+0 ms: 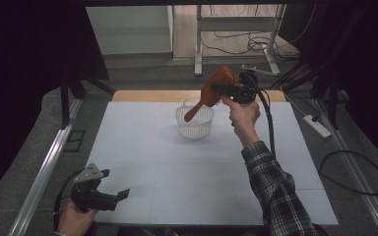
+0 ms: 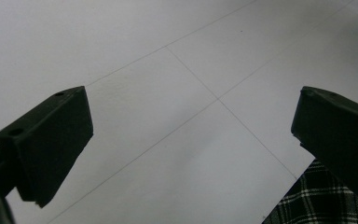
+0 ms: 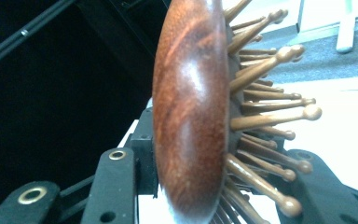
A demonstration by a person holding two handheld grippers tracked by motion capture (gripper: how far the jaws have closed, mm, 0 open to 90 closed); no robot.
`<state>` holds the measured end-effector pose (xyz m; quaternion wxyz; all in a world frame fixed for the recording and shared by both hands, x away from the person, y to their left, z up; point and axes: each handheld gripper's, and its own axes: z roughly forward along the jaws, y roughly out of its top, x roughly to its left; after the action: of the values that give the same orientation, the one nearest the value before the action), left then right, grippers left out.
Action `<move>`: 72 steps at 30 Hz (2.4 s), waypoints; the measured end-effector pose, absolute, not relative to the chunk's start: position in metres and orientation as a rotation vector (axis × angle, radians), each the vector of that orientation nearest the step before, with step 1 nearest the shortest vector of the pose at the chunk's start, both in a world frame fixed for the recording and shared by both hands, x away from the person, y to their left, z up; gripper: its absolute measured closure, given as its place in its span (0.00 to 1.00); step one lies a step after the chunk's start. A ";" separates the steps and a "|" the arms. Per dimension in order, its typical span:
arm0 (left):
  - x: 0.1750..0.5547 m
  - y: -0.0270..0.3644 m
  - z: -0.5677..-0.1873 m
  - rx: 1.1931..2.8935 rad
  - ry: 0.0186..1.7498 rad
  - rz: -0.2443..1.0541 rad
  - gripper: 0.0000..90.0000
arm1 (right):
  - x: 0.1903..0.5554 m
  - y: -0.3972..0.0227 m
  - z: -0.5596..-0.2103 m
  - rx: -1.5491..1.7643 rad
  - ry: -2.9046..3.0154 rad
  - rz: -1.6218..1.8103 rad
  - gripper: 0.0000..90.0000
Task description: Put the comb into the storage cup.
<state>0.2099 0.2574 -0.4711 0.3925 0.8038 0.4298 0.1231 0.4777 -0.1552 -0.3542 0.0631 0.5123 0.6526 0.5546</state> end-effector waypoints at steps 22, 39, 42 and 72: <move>0.210 0.258 -0.471 2.041 1.096 0.309 0.00 | 0.481 -0.135 -0.391 1.558 2.023 1.588 0.61; 0.210 0.258 -0.472 2.042 1.101 0.309 0.00 | 0.483 -0.131 -0.410 1.580 2.028 1.538 0.61; 0.210 0.257 -0.472 2.043 1.101 0.310 0.00 | 0.483 -0.131 -0.413 1.585 2.028 1.529 0.61; 0.211 0.255 -0.472 2.060 1.103 0.314 0.00 | 0.487 -0.147 -0.433 1.670 1.975 1.504 0.46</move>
<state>0.2107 0.2555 -0.4719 0.3821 0.8074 0.4323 0.1230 0.4868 -0.1470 -0.4327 0.0749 0.5567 0.6582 0.5012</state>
